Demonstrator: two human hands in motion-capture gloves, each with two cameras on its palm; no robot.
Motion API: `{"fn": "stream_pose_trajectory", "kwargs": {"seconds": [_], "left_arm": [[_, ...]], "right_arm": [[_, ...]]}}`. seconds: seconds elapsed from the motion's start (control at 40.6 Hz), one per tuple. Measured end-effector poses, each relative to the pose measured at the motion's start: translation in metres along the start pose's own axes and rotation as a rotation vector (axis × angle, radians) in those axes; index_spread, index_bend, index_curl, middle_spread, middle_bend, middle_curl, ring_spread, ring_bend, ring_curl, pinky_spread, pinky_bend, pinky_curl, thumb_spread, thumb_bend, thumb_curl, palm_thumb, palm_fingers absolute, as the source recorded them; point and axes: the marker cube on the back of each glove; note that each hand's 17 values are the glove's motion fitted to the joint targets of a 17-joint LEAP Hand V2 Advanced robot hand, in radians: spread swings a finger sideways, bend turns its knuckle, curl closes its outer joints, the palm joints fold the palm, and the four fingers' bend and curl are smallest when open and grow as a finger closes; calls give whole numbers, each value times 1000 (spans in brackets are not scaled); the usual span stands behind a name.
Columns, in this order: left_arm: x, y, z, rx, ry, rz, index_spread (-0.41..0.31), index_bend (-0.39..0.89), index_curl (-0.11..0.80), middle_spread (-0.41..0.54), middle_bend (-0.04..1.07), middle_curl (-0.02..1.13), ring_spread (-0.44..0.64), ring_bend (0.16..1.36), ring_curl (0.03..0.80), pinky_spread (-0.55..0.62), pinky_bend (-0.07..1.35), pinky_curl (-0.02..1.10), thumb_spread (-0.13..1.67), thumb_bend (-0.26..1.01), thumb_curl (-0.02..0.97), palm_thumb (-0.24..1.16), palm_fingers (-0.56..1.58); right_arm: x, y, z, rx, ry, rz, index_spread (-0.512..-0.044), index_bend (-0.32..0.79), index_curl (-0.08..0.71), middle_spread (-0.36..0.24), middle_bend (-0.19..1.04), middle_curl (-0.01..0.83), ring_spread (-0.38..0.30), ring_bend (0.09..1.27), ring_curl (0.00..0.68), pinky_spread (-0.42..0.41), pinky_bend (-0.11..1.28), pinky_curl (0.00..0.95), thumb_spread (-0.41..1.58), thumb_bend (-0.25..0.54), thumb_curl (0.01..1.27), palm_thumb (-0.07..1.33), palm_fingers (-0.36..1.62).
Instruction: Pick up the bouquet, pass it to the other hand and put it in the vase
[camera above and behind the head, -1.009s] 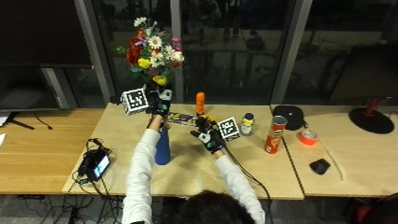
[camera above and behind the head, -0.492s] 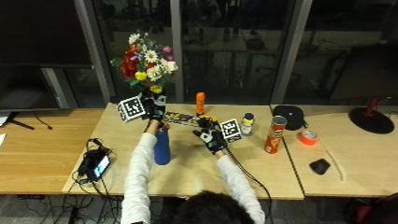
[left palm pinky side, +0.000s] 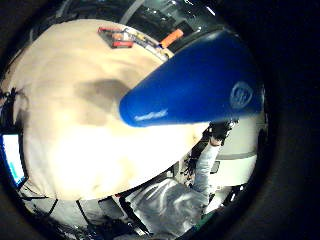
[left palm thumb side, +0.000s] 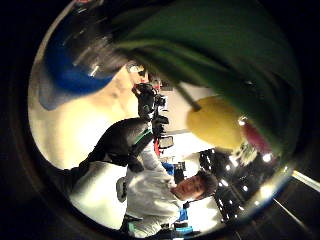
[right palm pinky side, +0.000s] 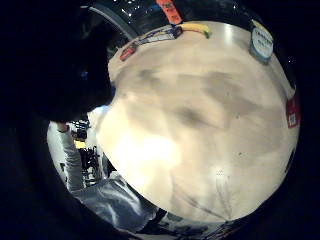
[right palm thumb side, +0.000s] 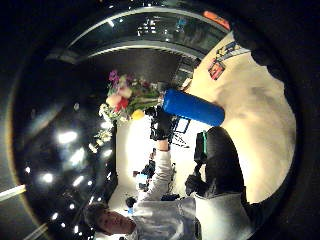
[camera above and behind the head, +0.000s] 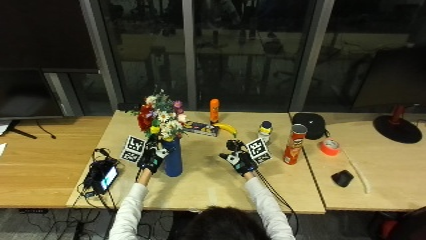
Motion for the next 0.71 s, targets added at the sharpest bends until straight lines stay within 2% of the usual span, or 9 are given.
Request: {"fn": "stream_pose_trajectory", "kwargs": {"seconds": [0.074,0.148,0.197,0.246,0.345,0.517,0.566,0.64,0.714], "left_arm": [[-7,10,7,41,-10,70,115,31,348,278,223,369,293,550,340,320,393,334,768,-46,535,400,-170],[-15,13,12,127,-18,34,136,46,314,328,224,352,347,550,325,380,374,317,802,-34,512,413,-137],[-16,15,15,194,-29,30,145,58,297,353,227,349,372,550,319,408,370,313,821,-30,498,420,-116],[-16,18,19,272,-48,50,153,71,284,353,243,353,385,567,320,421,362,308,840,-20,488,444,-59],[-13,21,26,409,-75,97,158,113,274,338,285,367,388,591,322,433,349,304,875,2,474,507,45],[-27,17,35,531,25,162,170,131,265,324,297,378,388,606,323,441,333,302,921,-10,454,580,50],[-27,22,33,562,57,190,168,149,271,322,292,379,391,607,322,443,323,302,929,-11,449,597,56],[-22,37,33,616,108,247,170,156,276,316,296,381,394,599,317,446,307,298,938,-18,440,608,69],[-22,51,38,646,133,293,168,162,282,311,293,381,396,592,313,446,294,297,943,-25,432,609,77]], "right_arm": [[-2,7,-7,26,45,5,-264,114,214,-76,224,419,-117,449,366,173,419,348,1058,-20,505,786,651],[-10,19,-4,-38,-67,-7,-262,114,218,-74,219,418,-114,446,365,177,414,347,1059,-21,505,786,653],[-9,25,-2,-55,-60,49,-262,117,219,-74,217,418,-112,444,365,179,406,345,1059,-18,506,792,655],[-2,28,0,-53,-14,94,-261,119,222,-73,215,418,-111,437,362,180,403,345,1059,-18,505,793,657],[10,37,12,-68,-35,59,-260,123,228,-77,214,419,-110,429,362,188,387,343,1059,-19,505,794,655],[43,77,48,-158,51,287,-259,133,242,-78,219,419,-108,413,361,201,341,335,1063,-16,507,804,656],[50,80,52,-120,122,258,-259,143,248,-83,234,423,-111,406,358,198,321,331,1064,-15,509,809,687],[58,78,53,-12,235,140,-257,131,249,-88,251,427,-118,402,354,184,304,326,1067,-14,510,819,725],[60,76,51,53,276,78,-251,127,254,-90,256,430,-126,395,355,172,301,329,1069,-14,512,825,740]]}}
